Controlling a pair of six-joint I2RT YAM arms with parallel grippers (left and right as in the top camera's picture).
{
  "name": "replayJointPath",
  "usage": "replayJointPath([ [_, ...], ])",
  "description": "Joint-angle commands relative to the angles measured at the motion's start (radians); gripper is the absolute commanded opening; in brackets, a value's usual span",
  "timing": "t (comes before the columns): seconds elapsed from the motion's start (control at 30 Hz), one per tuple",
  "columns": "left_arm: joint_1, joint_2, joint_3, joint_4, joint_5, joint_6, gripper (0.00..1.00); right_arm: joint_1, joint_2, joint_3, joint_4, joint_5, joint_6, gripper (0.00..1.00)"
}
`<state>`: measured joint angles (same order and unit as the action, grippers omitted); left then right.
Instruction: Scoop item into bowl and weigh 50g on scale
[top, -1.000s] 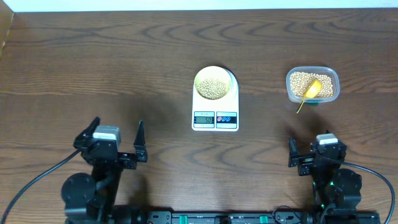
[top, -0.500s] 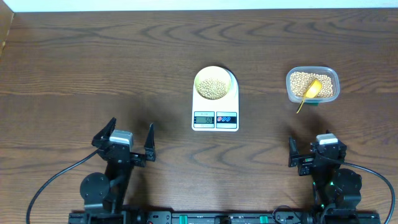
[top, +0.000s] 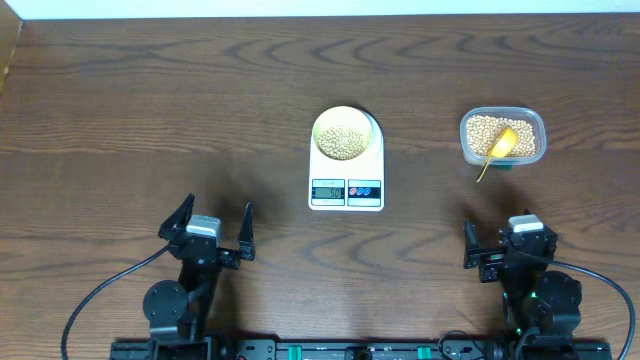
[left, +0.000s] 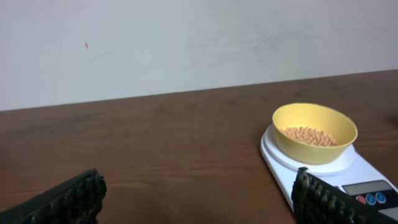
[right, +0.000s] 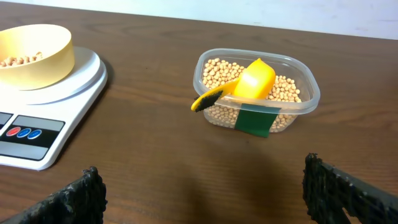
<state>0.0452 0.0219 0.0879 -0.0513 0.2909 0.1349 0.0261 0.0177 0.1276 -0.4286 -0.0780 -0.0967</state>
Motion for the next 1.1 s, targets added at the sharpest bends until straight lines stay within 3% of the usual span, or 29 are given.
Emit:
replayJointPath([
  [0.0,0.005,-0.021,-0.026,0.008,0.016,-0.010,0.98,0.001,-0.003,-0.004,0.002,0.004,-0.013,0.99],
  [0.27,0.011,-0.021,-0.084,0.008,0.011,-0.227,0.98,0.001,-0.003,-0.004,0.002,0.004,-0.013,0.99],
  [1.07,0.040,-0.021,-0.084,0.008,0.012,-0.245,0.98,0.001,-0.003,-0.004,0.002,0.004,-0.013,0.99],
])
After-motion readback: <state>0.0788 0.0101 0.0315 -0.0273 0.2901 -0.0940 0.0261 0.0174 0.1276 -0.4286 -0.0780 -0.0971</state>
